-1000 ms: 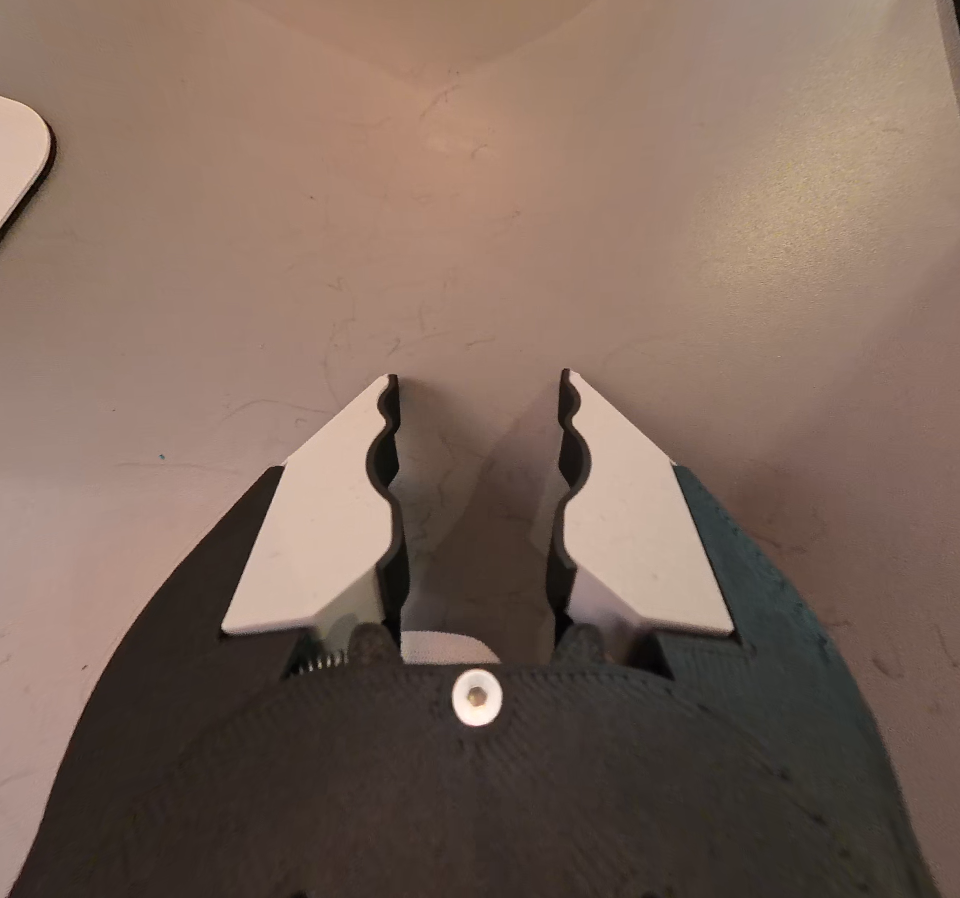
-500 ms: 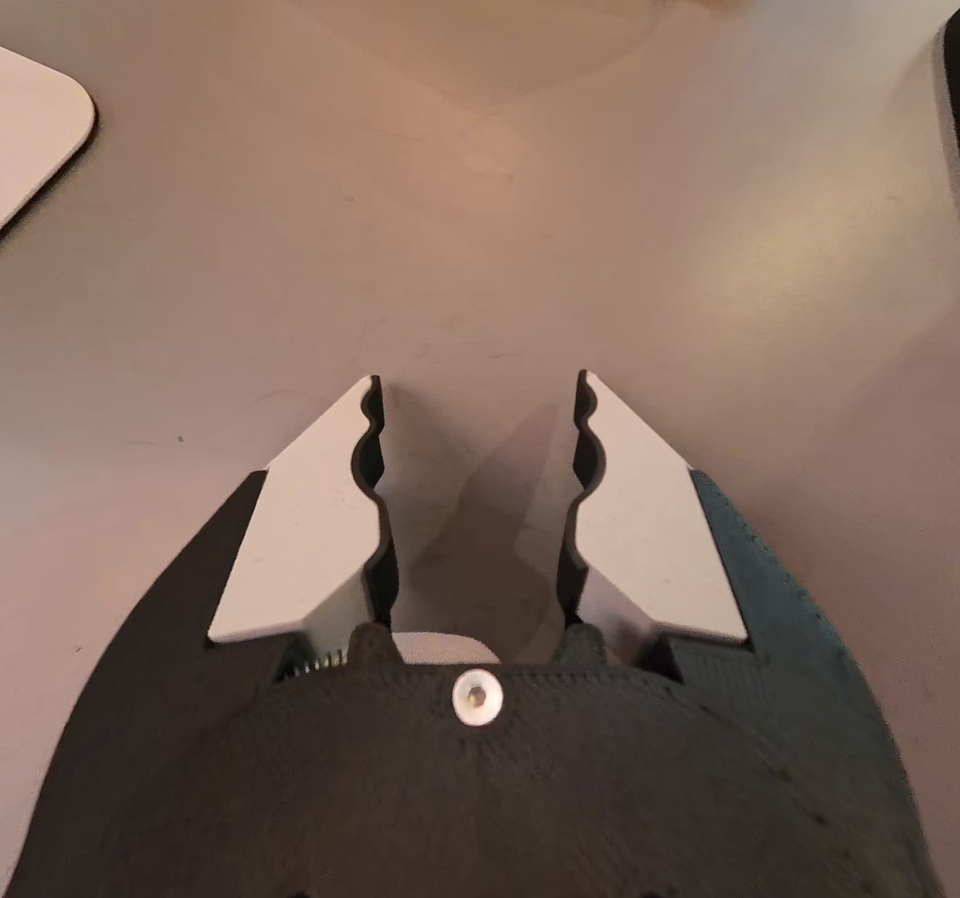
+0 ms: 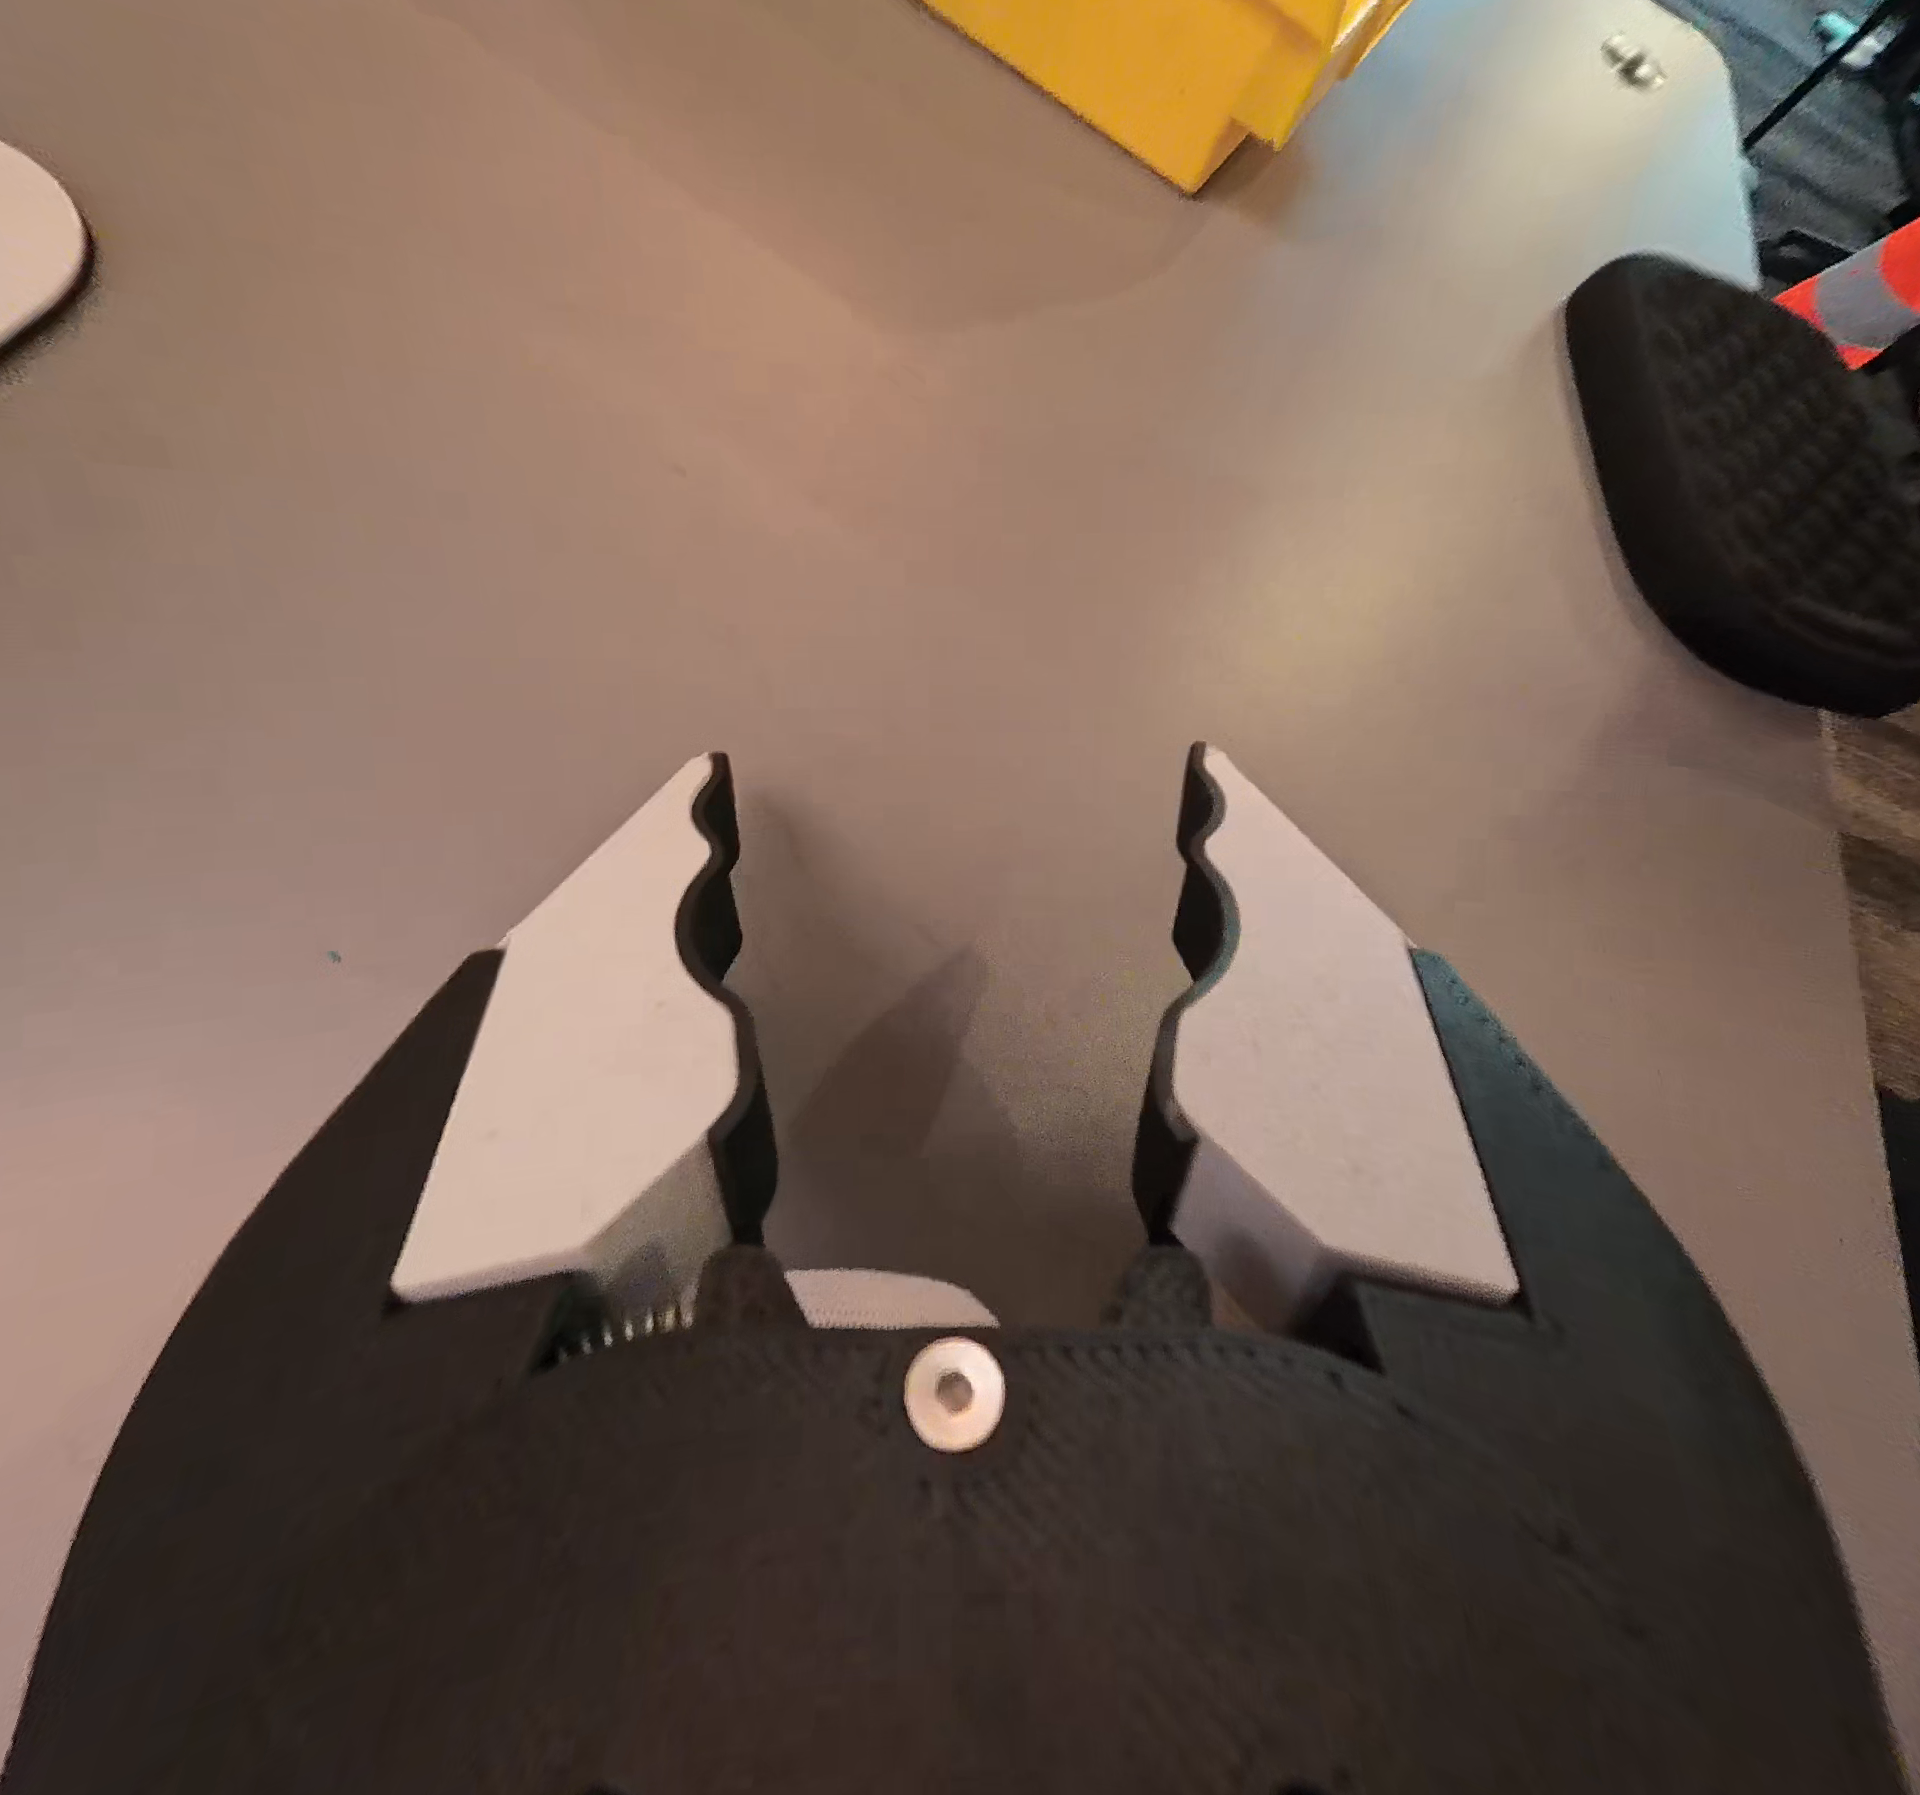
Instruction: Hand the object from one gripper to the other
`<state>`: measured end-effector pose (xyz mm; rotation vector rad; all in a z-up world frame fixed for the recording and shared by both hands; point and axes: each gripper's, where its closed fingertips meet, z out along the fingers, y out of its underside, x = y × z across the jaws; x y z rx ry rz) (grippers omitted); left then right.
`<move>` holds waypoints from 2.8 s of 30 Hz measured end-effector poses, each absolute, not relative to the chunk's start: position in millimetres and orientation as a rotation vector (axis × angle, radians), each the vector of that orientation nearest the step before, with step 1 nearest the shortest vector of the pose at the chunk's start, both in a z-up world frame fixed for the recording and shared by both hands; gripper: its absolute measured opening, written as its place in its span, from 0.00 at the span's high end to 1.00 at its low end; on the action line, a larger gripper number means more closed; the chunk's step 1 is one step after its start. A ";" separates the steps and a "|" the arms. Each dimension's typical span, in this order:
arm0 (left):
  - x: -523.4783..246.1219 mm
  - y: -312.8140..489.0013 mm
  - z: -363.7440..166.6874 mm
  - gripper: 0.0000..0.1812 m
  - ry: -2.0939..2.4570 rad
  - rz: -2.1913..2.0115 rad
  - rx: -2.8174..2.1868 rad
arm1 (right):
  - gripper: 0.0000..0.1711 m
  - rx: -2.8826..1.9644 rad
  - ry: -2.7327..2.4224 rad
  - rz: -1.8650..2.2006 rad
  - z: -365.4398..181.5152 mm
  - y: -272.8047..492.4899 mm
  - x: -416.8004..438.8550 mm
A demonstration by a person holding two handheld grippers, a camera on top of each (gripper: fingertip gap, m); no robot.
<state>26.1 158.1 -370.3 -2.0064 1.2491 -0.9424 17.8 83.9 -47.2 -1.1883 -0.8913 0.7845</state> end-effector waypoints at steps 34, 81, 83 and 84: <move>-27.4 207.7 -231.2 0.48 1.050 -1.243 -1.519 | 0.44 -0.978 -0.941 1.043 -46.5 204.4 -21.4; -104.5 239.1 -133.4 0.48 0.416 -1.388 -1.040 | 0.47 -0.942 -0.575 1.419 -77.8 250.1 -39.0; -113.4 242.5 -131.2 0.48 0.389 -1.399 -1.034 | 0.46 -0.974 -0.619 1.387 -85.2 251.3 -42.1; -117.0 244.0 -131.2 0.48 0.391 -1.393 -1.037 | 0.46 -0.987 -0.625 1.379 -87.4 252.8 -41.9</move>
